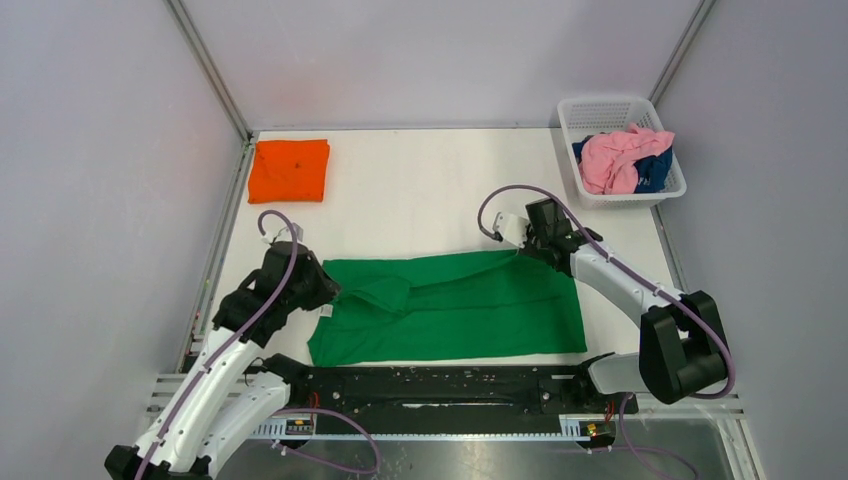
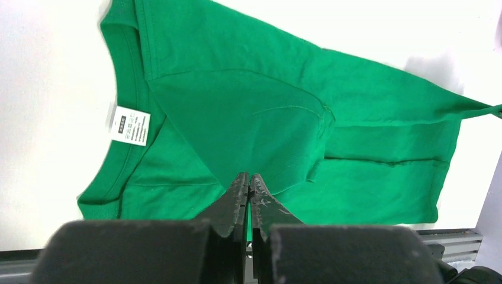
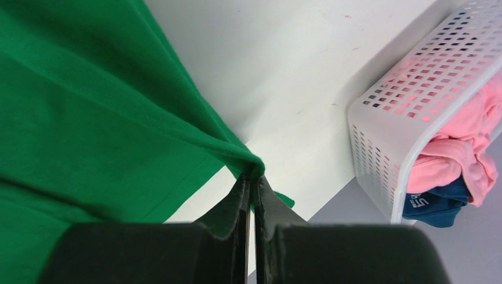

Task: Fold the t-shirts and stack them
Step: Fold the other side of the tshirt into a rectangle

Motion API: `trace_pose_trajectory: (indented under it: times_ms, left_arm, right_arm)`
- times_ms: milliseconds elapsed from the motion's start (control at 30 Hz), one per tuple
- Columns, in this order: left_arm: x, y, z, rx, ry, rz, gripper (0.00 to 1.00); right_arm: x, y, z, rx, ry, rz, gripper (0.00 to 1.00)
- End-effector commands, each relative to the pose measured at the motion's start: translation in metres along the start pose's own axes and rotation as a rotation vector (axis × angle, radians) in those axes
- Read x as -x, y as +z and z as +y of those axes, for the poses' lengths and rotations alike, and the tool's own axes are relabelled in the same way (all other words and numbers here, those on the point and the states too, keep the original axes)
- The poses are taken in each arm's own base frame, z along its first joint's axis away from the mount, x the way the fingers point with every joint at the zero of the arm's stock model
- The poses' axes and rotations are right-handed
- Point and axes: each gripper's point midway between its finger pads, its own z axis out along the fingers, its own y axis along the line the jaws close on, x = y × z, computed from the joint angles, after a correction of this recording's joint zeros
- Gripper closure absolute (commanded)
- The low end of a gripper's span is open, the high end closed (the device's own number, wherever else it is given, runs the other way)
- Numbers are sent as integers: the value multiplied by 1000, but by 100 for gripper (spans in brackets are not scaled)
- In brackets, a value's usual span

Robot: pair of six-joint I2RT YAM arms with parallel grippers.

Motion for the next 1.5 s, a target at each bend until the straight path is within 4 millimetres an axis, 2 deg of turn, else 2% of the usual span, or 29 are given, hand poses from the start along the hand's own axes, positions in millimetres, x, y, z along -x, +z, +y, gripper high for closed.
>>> trace_pose_trajectory:
  times_ms: [0, 233, 333, 400, 433, 467, 500, 567, 600, 667, 767, 833, 867, 967, 1033, 1067, 1100, 1133, 1200, 1300, 1467]
  left_arm:
    - [-19, -1, 6, -9, -40, 45, 100]
    - [-70, 4, 25, -6, -159, 184, 100]
    - [-90, 1, 31, 7, -183, 249, 99]
    - [-100, -2, 32, 12, -180, 292, 92]
    - [-103, -3, 38, 42, -176, 298, 86]
    - [-106, -4, 45, 85, -179, 305, 81]
    - [-109, -5, 48, 103, -174, 318, 76]
    - [-113, -6, 52, 128, -173, 329, 65]
    - [-113, -7, 53, 138, -172, 328, 55]
    - [-109, -9, 51, 129, -168, 312, 46]
    - [-89, -15, 40, 95, -155, 240, 30]
    - [-72, -18, 30, 68, -133, 187, 4]
    - [-65, -19, 23, 51, -119, 173, 1]
    - [-55, -9, 1, 0, -100, 178, 1]
    - [-56, 7, -17, -62, -98, 201, 1]
    - [-57, 15, -25, -89, -101, 214, 1]
    - [-58, 25, -34, -123, -106, 224, 1]
    - [-64, 37, -37, -131, -111, 253, 1]
    - [-62, 58, -47, -156, -120, 249, 1]
    - [-66, 88, -43, -125, -160, 311, 1]
    - [-52, 137, -29, -19, -199, 333, 1]
  right_arm:
    - [-8, -6, 20, 52, -22, 40, 100]
    - [-42, 2, 55, 109, -13, 199, 100]
    - [-54, 0, 63, 111, -8, 264, 95]
    - [-59, -4, 60, 80, -5, 292, 89]
    - [-61, -6, 58, 71, -1, 300, 36]
    - [-61, -10, 56, 58, 6, 295, 5]
    - [-61, -13, 54, 45, 12, 291, 1]
    - [-57, -19, 49, 18, 26, 263, 1]
    - [-53, -23, 47, 2, 31, 242, 1]
    - [-43, -33, 41, -30, 40, 194, 1]
    - [-25, -53, 29, -91, 88, 74, 1]
    - [-8, -69, 15, -154, 158, -47, 0]
    - [0, -77, 6, -204, 218, -114, 1]
    - [24, -111, -39, -433, 603, -378, 0]
    - [17, -133, -60, -572, 1027, -509, 1]
    - [16, -135, -60, -573, 1206, -559, 1]
    - [24, -134, -55, -509, 1258, -601, 1]
    - [34, -130, -46, -428, 1245, -614, 0]
    - [49, -116, -25, -274, 1264, -567, 1]
    - [62, -89, 11, -83, 1285, -431, 1]
    - [54, -48, 53, 22, 1319, -175, 1]
